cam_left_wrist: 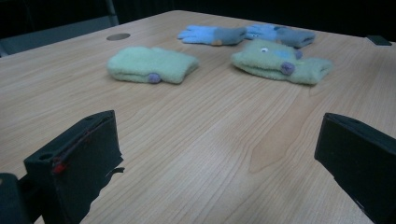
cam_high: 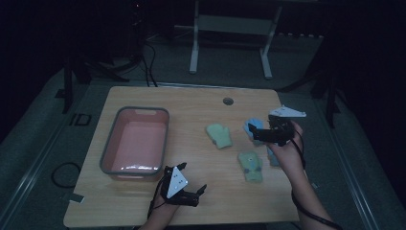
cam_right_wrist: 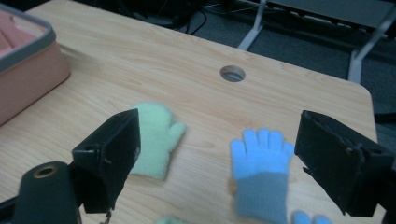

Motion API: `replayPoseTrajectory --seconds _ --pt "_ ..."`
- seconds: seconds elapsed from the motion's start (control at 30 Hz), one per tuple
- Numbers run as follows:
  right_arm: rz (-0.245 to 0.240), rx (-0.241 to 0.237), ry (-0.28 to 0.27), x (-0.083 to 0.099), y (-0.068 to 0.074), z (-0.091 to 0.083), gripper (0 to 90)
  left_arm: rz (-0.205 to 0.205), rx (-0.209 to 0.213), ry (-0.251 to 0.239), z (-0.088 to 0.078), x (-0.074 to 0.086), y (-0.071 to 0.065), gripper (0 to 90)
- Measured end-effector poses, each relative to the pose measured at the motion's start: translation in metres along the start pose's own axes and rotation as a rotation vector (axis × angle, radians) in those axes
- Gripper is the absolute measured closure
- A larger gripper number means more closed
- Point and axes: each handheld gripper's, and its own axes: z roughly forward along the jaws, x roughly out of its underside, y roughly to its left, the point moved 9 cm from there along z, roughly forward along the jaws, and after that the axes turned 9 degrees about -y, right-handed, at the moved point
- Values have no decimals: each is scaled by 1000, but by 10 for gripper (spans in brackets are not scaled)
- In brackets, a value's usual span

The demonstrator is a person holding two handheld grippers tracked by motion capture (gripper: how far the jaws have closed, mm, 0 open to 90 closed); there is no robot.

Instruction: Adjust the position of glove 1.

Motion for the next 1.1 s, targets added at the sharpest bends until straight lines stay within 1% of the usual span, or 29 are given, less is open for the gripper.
replayPoseTrajectory --seconds 0.07,0.1,0.13,0.17,0.23,0.27,0.3,0.33,0.37,0.4,0.43,0.5,0.53,0.63,0.67,0.73,0.77,0.83,0.9,0.93,0.97,1.0,1.03,1.1 --pt "-6 -14 1 -1 5 6 160 1 0 0 0 0 0 3" --pt "-10 -23 4 -1 7 9 179 2 0 0 0 0 0 3" --pt "-21 -32 6 0 10 13 180 2 1 0 0 0 0 3" --pt "-25 -31 8 0 11 15 185 3 0 1 0 0 -1 3" --pt "-31 -54 9 0 17 22 206 4 0 0 0 0 -1 3" --pt "-37 -58 11 0 19 26 226 5 1 1 0 0 -1 3" --pt "-44 -73 14 0 22 29 231 5 1 0 0 0 -1 2" --pt "-51 -76 11 0 24 33 236 6 2 0 0 0 -1 3" --pt "-51 -76 11 0 24 33 236 6 2 0 0 0 -1 3" --pt "-60 -84 11 0 26 36 259 6 2 -1 0 0 -1 3" --pt "-74 -96 15 1 30 42 261 7 3 -1 0 0 -1 3" --pt "-85 -114 21 1 35 48 265 8 3 0 0 0 -1 3" --pt "-90 -118 27 2 36 52 301 7 3 -1 0 0 -1 3" --pt "-91 -142 42 4 42 62 309 11 2 -1 0 0 -2 2" --pt "-91 -155 50 6 45 66 309 12 2 -1 0 0 -2 3" --pt "-89 -159 67 10 47 74 310 12 2 -2 0 0 -2 2" --pt "-84 -173 76 12 49 77 311 16 2 -2 0 0 -2 3" --pt "-85 -175 88 16 52 84 325 16 4 -2 0 0 -2 3" --pt "-76 -196 96 21 54 91 366 18 5 -1 0 0 -2 3" --pt "-79 -193 99 25 54 95 376 17 4 -3 0 0 -2 3" --pt "-79 -193 99 25 54 95 376 17 4 -3 0 0 -2 3" --pt "-82 -198 110 30 55 99 400 19 5 -2 0 0 -2 3" --pt "-80 -203 133 39 56 106 427 18 6 -2 0 0 -2 3" --pt "-82 -227 155 48 58 113 468 14 7 -2 0 0 -2 3"
